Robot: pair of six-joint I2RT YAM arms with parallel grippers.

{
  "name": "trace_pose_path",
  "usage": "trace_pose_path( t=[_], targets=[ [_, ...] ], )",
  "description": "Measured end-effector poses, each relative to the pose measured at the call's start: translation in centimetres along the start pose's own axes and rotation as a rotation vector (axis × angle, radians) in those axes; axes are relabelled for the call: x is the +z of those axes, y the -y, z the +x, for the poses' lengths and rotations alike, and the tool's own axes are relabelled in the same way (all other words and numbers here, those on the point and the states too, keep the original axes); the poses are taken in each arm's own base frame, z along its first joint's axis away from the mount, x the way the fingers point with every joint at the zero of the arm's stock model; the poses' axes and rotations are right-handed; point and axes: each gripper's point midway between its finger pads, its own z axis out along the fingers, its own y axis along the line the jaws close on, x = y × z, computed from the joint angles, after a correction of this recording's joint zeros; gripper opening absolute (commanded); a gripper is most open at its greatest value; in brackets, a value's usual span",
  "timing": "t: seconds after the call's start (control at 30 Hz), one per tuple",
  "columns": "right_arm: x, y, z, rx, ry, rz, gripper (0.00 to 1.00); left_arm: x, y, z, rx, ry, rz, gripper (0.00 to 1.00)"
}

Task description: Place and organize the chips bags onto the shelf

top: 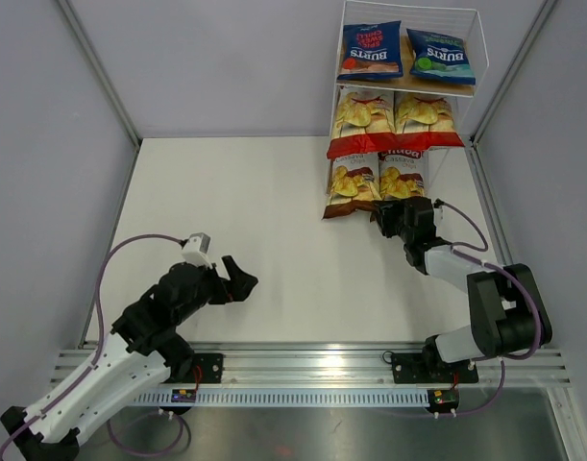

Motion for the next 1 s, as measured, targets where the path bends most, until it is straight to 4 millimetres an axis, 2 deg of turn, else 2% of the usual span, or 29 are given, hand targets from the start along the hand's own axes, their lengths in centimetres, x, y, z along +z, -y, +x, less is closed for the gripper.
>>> trace_pose_path(
  t=[0.17, 0.3, 0.4, 0.53, 0.57, 0.67, 0.8, 1.0],
  targets=[
    [-0.4, 3.2, 0.4, -0.001, -0.006, 0.044, 0.42, -0.4, 0.3, -1.0, 0.003, 0.027, -0.003, 0.99],
    [-1.5, 5.2, 0.4, -0.006, -0.005, 0.081, 0.49, -0.1, -0.2, -1.2, 0.002, 0.018, -0.046, 0.99],
    [-2.2, 4.5, 0.1, -0.018, 0.006, 0.058, 0.48, 0.6, -1.3, -1.1, -0.005, -0.009, -0.105, 0.99],
    [-3.0, 2.9, -0.4, -0.041, 0.028, 0.006, 0.38, 1.3, -3.1, -1.6, -0.045, -0.02, -0.173, 0.99],
    [-3.0, 2.7, -0.4, -0.049, 0.029, 0.001, 0.33, 1.3, -3.2, -1.7, -0.051, -0.019, -0.175, 0.99],
    [-3.0, 2.8, -0.5, -0.072, 0.03, 0.001, 0.29, 1.2, -3.5, -2.2, -0.06, -0.009, -0.176, 0.99],
    [-2.2, 2.5, -0.7, -0.106, 0.033, 0.011, 0.24, 1.0, -3.2, -3.0, -0.052, 0.004, -0.161, 0.99],
    [0.2, 2.2, -0.8, -0.158, 0.014, 0.018, 0.24, 0.4, -2.8, -3.2, -0.038, 0.016, -0.14, 0.99]
  ],
)
